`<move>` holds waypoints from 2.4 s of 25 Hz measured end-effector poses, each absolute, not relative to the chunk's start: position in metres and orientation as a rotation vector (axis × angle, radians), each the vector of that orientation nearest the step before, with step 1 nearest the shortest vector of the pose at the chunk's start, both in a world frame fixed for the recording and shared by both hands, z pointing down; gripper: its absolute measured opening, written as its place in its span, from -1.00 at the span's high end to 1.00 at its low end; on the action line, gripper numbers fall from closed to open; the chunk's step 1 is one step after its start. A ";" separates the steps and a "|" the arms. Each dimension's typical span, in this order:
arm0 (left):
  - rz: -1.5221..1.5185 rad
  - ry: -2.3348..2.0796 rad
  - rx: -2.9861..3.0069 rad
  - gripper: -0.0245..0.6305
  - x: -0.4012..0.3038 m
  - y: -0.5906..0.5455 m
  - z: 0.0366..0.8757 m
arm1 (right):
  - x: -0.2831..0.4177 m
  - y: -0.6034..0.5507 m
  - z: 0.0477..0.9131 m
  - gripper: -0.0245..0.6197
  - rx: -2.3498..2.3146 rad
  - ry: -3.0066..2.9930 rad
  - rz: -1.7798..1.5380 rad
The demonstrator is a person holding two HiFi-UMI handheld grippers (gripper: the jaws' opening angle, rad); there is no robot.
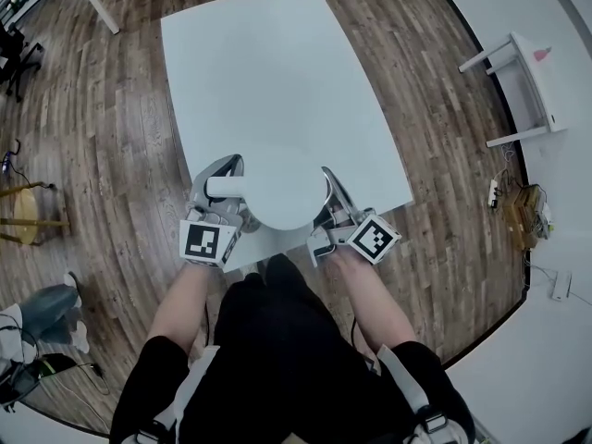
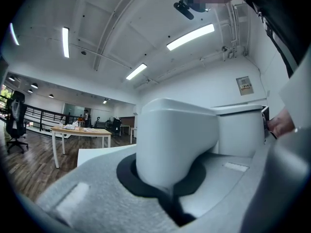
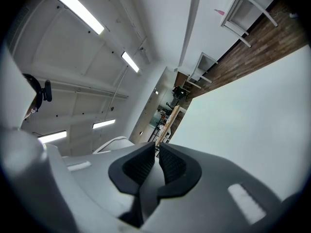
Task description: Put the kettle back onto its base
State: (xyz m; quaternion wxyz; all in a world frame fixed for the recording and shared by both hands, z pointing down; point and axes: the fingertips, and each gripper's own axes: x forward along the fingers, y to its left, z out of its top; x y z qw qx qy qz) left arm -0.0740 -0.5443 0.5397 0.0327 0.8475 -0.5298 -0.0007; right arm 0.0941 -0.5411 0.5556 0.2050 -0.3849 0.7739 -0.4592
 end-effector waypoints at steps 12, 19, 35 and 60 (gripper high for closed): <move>0.016 -1.624 2.615 0.93 -0.078 -0.549 0.552 | 0.089 -0.544 0.567 0.89 -1.089 2.129 -1.317; 0.031 -1.621 2.609 0.93 -0.078 -0.547 0.558 | 0.089 -0.541 0.573 0.90 -1.077 2.119 -1.329; 0.082 -1.640 2.626 0.88 -0.085 -0.543 0.570 | 0.086 -0.538 0.580 0.84 -1.109 2.100 -1.273; 0.085 -1.740 2.453 0.56 -0.139 -0.453 0.560 | 0.107 -0.426 0.579 0.89 -1.335 2.534 -0.846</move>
